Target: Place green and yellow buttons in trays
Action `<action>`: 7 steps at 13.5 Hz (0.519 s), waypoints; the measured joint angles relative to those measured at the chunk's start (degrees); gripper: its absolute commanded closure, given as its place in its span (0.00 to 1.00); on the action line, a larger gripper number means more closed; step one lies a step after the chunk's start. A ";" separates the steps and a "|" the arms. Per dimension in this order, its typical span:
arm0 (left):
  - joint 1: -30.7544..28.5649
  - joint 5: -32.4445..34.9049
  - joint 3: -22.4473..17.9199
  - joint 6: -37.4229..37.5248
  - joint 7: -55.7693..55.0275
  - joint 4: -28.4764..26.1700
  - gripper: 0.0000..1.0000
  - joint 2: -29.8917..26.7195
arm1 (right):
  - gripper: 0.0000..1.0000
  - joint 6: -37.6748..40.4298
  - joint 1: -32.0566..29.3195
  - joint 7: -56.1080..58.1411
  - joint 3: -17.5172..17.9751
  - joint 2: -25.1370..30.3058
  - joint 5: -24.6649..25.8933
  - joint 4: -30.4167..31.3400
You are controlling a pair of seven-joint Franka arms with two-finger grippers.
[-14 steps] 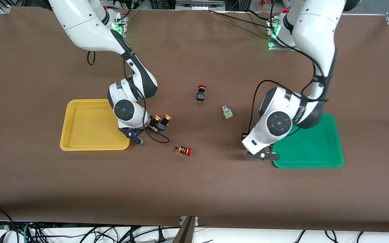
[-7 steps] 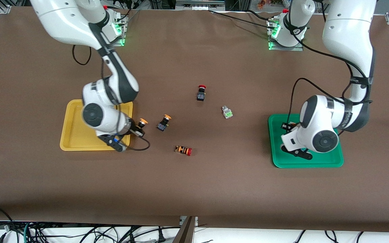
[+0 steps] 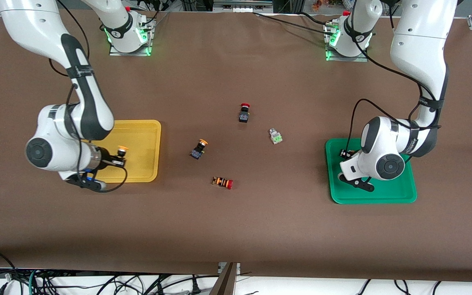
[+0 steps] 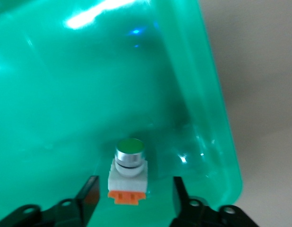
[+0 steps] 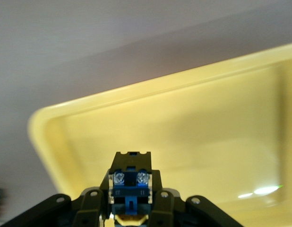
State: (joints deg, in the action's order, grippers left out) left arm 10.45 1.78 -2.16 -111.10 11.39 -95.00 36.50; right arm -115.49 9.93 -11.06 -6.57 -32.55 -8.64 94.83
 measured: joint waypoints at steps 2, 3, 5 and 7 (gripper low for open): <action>0.92 -0.66 0.61 2.10 -2.93 0.14 0.00 -3.20 | 1.00 -0.04 -0.06 5.49 -3.03 -0.03 -0.01 1.22; 0.99 -2.00 2.07 2.88 -5.66 0.15 0.00 -4.77 | 1.00 -0.15 -0.07 7.11 -4.00 -0.06 -0.02 1.79; 1.43 -5.40 6.45 3.35 -16.22 0.07 0.00 -6.44 | 0.98 -1.49 -0.06 9.88 -5.32 -0.11 -0.02 2.92; 3.59 -6.32 10.41 0.91 -30.23 -0.42 0.00 -6.30 | 0.40 -3.44 -0.07 11.73 -6.21 -0.25 -0.02 4.13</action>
State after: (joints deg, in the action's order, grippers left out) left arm 14.04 -4.54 8.25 -110.20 -18.84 -95.42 30.20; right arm -118.93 9.86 0.66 -12.78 -32.81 -8.65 98.97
